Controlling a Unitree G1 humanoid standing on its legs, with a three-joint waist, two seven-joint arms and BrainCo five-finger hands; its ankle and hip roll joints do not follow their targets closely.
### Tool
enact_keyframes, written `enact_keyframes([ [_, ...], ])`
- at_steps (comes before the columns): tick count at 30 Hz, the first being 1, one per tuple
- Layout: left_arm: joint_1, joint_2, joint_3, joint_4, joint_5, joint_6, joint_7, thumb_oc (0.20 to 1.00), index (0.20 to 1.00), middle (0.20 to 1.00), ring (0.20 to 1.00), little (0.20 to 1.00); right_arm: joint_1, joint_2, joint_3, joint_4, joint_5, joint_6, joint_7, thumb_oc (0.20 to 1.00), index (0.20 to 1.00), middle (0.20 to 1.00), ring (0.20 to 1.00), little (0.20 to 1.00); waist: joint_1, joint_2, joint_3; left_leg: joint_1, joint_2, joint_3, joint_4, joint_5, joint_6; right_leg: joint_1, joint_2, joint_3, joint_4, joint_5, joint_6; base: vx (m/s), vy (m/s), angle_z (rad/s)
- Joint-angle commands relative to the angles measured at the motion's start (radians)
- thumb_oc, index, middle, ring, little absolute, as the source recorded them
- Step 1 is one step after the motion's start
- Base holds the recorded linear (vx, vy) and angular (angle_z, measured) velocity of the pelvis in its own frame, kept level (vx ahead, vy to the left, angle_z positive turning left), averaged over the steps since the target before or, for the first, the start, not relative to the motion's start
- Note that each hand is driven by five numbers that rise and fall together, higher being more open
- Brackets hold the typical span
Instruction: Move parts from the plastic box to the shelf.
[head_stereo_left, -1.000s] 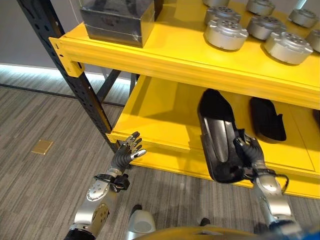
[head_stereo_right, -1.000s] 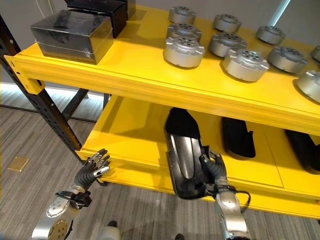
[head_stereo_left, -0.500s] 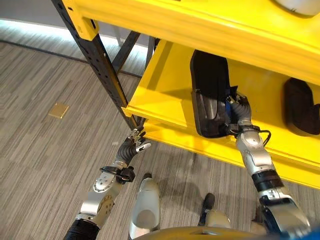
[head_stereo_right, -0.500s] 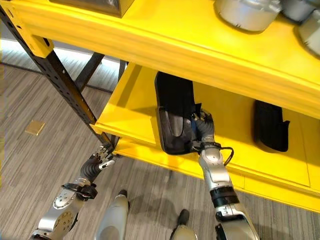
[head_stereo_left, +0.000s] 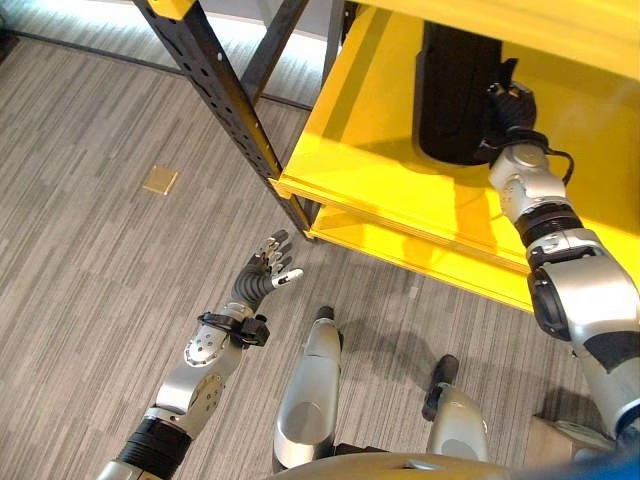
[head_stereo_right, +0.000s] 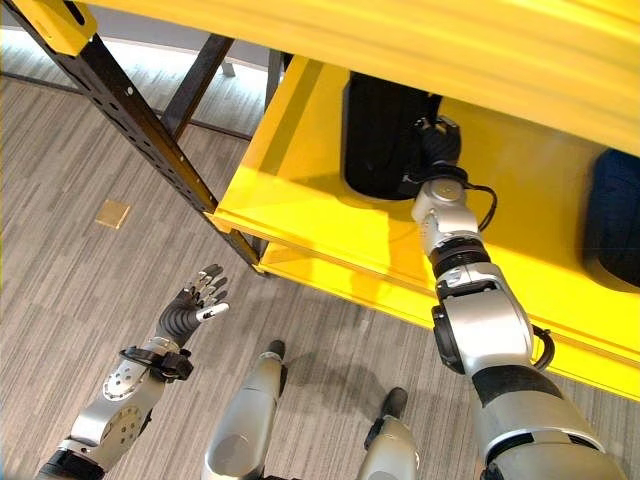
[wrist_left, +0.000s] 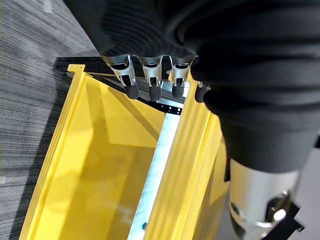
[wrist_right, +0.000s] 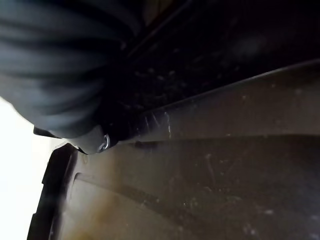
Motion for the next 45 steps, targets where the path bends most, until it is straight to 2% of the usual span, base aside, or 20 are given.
enact_keyframes([
  [1, -0.004, 0.027, -0.021, -0.069, -0.017, -0.053, 0.003, 1.0, 1.0, 1.0, 1.0, 1.0, 0.022, -0.046, -0.002, -0.029, 0.082, -0.061, -0.008, 0.2, 0.2, 0.2, 0.2, 0.2, -0.006, -0.01, -0.066, 0.003, 0.008, 0.049, -0.055, 0.066, 0.019, -0.041, 0.024, -0.001, 0.189, -0.097, -0.037, -0.03, -0.009, 0.09],
  [8, -0.015, 0.028, -0.025, -0.075, -0.02, -0.058, 0.01, 1.0, 1.0, 1.0, 1.0, 1.0, 0.047, -0.095, 0.006, 0.044, 0.074, -0.043, 0.002, 0.2, 0.2, 0.2, 0.2, 0.2, -0.01, -0.003, -0.036, -0.023, -0.004, 0.043, -0.047, 0.07, 0.027, -0.055, 0.015, -0.015, 0.203, -0.098, -0.038, -0.01, -0.002, 0.06],
  [21, 0.004, 0.021, -0.005, -0.065, -0.029, -0.068, 0.022, 1.0, 1.0, 1.0, 1.0, 1.0, 0.166, -0.143, -0.015, 0.05, 0.051, -0.039, 0.021, 0.2, 0.2, 0.2, 0.2, 0.2, -0.05, -0.018, -0.008, -0.013, 0.009, 0.058, -0.046, 0.068, 0.027, -0.066, 0.022, 0.005, 0.215, -0.099, -0.043, -0.01, 0.004, -0.01],
  [23, 0.014, 0.026, -0.003, -0.065, -0.032, -0.07, 0.017, 1.0, 1.0, 1.0, 1.0, 1.0, 0.177, -0.2, -0.04, 0.084, 0.061, -0.036, 0.021, 0.2, 0.2, 0.2, 0.2, 0.2, -0.062, -0.019, 0.001, -0.013, 0.015, 0.059, -0.044, 0.067, 0.027, -0.073, 0.024, 0.012, 0.221, -0.097, -0.044, 0.0, 0.0, 0.0],
  [29, 0.017, 0.039, -0.004, -0.071, -0.033, -0.074, 0.011, 1.0, 1.0, 1.0, 1.0, 1.0, 0.149, -0.253, -0.026, 0.1, 0.037, -0.036, 0.016, 0.2, 0.2, 0.2, 0.2, 0.2, -0.069, -0.02, 0.009, -0.017, 0.016, 0.062, -0.039, 0.065, 0.028, -0.081, 0.027, 0.019, 0.224, -0.096, -0.043, -0.01, 0.002, -0.03],
  [45, 0.024, 0.048, 0.0, -0.066, -0.039, -0.075, 0.008, 1.0, 1.0, 1.0, 1.0, 1.0, 0.107, -0.282, -0.011, 0.122, 0.039, -0.036, 0.016, 0.2, 0.2, 0.2, 0.2, 0.2, -0.074, -0.019, 0.026, -0.034, 0.015, 0.066, -0.032, 0.065, 0.032, -0.095, 0.028, 0.021, 0.234, -0.096, -0.045, 0.0, -0.001, -0.01],
])
